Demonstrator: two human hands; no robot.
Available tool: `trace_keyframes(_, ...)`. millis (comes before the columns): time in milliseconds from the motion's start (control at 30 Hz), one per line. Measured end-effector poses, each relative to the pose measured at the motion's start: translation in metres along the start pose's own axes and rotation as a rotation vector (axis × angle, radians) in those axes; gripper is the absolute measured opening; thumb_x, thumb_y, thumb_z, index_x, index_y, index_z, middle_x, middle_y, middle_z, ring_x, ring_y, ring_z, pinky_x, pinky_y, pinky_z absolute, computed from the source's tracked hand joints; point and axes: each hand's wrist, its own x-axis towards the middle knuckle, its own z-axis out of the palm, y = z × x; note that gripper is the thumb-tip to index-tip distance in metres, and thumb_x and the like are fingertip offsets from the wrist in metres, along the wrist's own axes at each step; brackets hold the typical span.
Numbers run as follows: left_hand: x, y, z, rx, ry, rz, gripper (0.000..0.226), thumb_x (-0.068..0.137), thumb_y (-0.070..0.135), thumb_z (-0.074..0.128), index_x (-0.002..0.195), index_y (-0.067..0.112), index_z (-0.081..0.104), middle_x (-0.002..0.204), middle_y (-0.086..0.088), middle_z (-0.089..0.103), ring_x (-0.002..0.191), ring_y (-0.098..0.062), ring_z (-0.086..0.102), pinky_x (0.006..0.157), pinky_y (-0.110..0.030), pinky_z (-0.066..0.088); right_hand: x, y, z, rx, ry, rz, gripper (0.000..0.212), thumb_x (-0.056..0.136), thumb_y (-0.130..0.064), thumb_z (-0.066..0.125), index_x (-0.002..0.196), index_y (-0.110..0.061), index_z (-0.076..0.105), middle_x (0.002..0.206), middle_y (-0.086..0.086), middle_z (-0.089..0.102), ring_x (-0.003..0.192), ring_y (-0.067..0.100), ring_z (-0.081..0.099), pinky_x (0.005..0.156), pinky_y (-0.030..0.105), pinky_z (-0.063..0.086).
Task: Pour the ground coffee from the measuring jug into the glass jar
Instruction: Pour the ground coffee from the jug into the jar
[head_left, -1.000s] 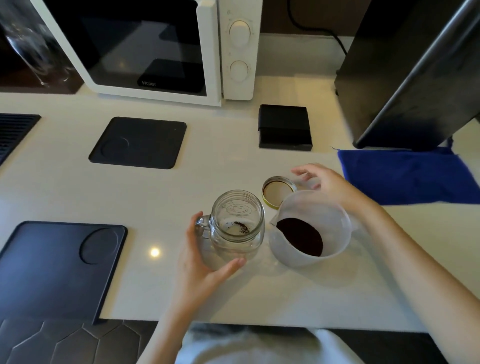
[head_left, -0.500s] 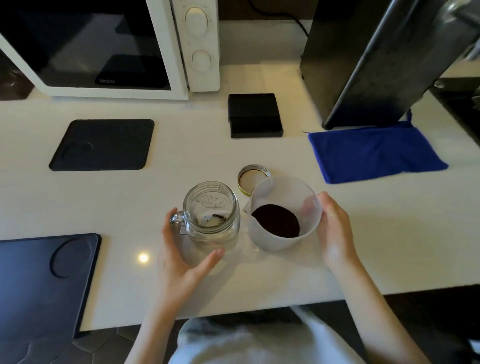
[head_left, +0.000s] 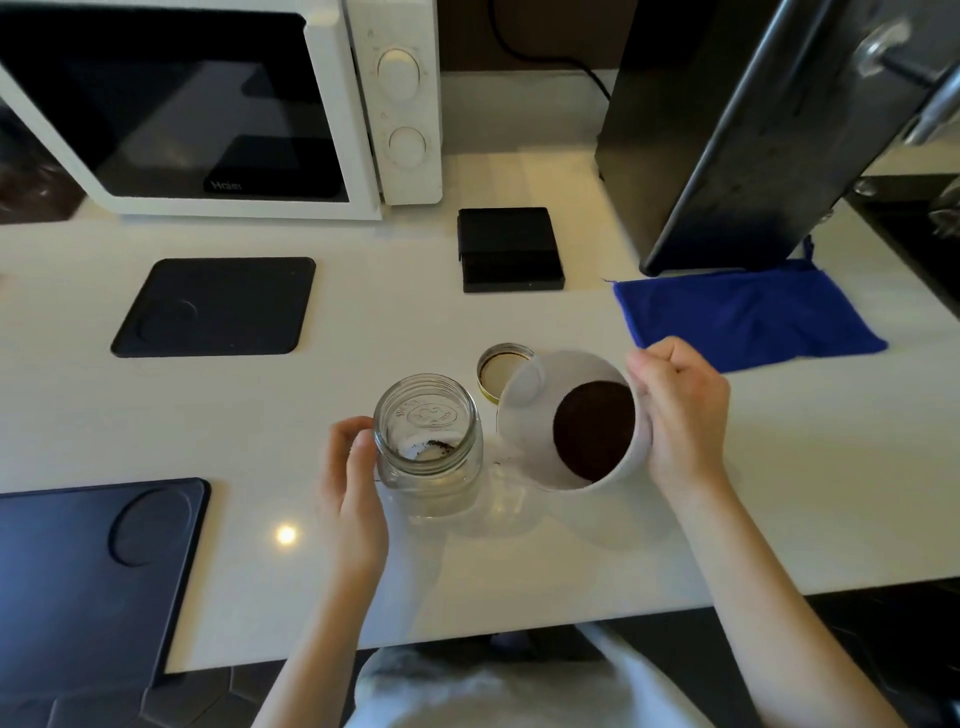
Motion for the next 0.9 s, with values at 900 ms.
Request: trace_keyframes(900, -0.003, 0.014, 0.025, -0.021, 0.214, -0.008, 0.025, 0.079, 0.024, 0.045, 0.058, 0.014, 0.038, 0.045, 0.014, 0.042, 0.048, -0.001, 0.035, 0.048, -0.013, 0.027, 0.027, -0.007, -0.008, 0.081, -0.036, 0.002, 0.036, 0.068, -0.016, 0.057, 0.039, -0.025, 0.037, 0.041, -0.014, 0.032, 0.048, 0.008, 0.029, 0.050, 0.023, 0.028)
